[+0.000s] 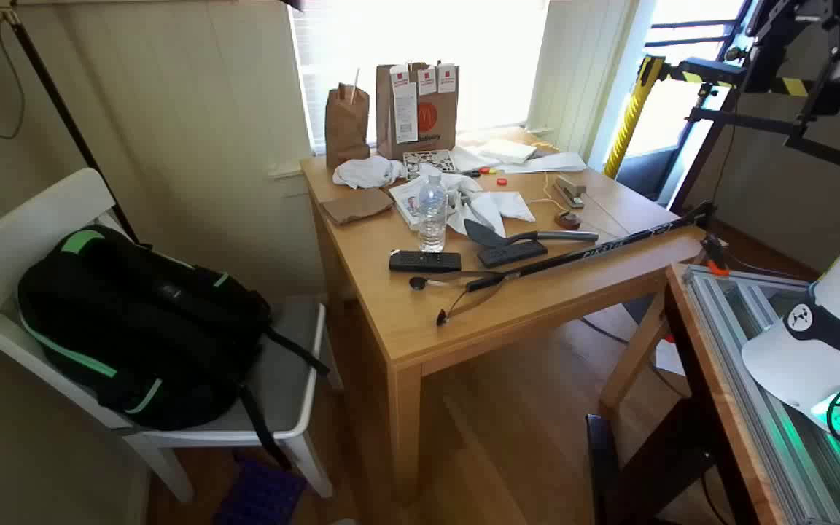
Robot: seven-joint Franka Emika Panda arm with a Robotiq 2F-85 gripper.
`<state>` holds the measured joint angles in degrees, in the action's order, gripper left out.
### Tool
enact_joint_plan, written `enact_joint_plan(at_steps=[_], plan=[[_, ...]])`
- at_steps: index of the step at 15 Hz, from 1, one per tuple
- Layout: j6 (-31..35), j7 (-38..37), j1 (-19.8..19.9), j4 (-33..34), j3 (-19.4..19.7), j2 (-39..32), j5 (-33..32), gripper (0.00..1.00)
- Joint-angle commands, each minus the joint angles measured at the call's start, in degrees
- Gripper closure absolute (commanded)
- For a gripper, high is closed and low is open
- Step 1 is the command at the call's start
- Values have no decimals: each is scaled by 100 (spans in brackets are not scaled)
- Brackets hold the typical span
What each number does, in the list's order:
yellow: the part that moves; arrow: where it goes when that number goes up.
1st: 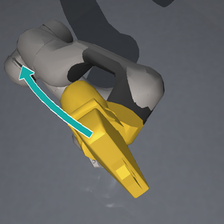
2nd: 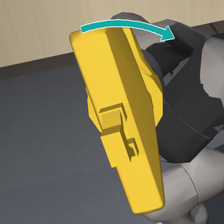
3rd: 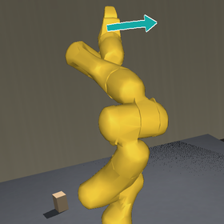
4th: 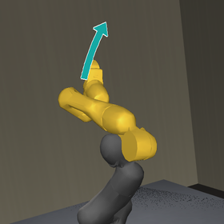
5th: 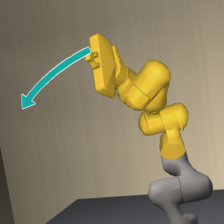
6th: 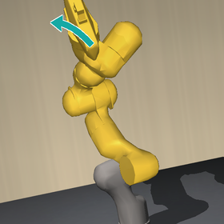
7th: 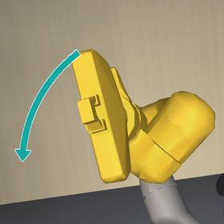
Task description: Move the bottle to the right
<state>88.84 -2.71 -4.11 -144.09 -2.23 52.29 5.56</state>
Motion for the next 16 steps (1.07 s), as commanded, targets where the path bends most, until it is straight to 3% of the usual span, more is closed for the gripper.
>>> enact_joint_plan(at_steps=[1, 16], plan=[[-16, 41, 66, 14, -41, -4, 29, 0], [73, 21, 111, 3, -15, -48, 18, 0]])
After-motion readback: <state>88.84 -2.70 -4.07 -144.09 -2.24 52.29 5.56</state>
